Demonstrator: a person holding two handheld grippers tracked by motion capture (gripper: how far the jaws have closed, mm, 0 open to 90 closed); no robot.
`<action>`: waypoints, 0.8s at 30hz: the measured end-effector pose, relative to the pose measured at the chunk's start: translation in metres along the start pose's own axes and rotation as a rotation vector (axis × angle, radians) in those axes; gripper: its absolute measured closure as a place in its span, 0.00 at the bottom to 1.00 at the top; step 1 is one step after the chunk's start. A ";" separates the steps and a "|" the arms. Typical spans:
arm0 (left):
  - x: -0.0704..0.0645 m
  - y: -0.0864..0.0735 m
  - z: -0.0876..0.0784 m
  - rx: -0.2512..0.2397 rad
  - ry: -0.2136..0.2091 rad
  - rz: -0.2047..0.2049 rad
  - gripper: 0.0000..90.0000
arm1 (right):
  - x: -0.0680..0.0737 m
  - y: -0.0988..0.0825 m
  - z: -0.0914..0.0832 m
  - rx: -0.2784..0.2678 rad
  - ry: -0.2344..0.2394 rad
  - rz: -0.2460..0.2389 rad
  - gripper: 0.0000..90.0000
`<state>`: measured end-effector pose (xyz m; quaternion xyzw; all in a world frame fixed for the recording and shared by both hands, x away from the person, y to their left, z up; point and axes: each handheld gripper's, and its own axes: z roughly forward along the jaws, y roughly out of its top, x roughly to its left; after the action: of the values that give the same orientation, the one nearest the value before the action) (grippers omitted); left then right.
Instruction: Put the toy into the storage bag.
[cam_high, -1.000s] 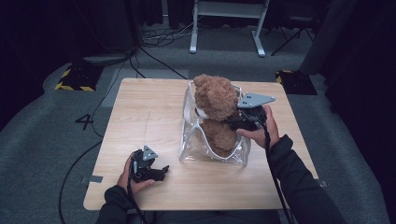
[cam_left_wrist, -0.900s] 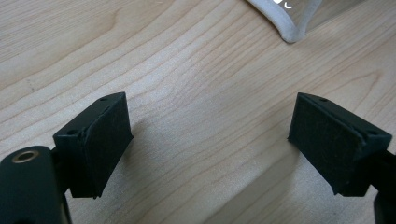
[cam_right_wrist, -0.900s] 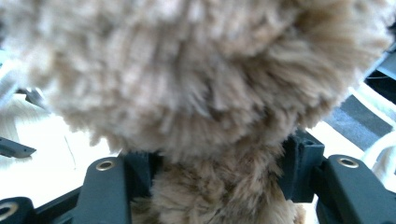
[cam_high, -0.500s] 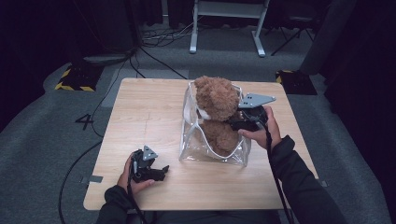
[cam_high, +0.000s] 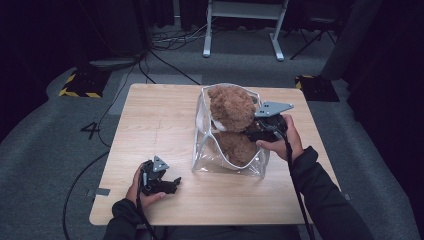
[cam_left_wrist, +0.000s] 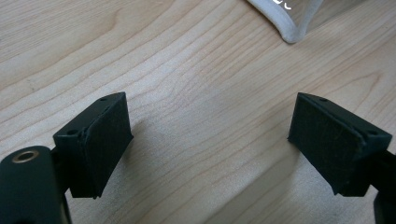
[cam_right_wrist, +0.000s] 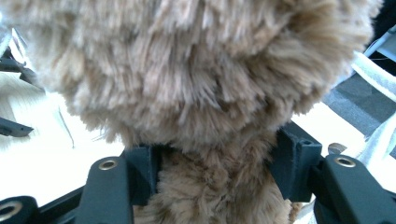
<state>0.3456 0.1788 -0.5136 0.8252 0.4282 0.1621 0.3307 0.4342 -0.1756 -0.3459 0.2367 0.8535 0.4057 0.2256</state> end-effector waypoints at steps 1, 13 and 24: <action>0.000 0.000 0.000 0.001 0.000 0.001 0.14 | 0.000 0.000 0.000 0.001 0.000 0.001 0.48; 0.000 0.000 0.000 0.000 0.000 0.000 0.14 | 0.001 -0.003 -0.006 -0.032 0.005 0.001 0.52; 0.000 0.000 0.000 0.000 -0.001 -0.002 0.14 | 0.001 -0.002 -0.008 -0.049 0.005 0.008 0.55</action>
<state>0.3456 0.1787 -0.5137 0.8247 0.4292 0.1615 0.3310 0.4283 -0.1809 -0.3436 0.2337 0.8429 0.4280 0.2276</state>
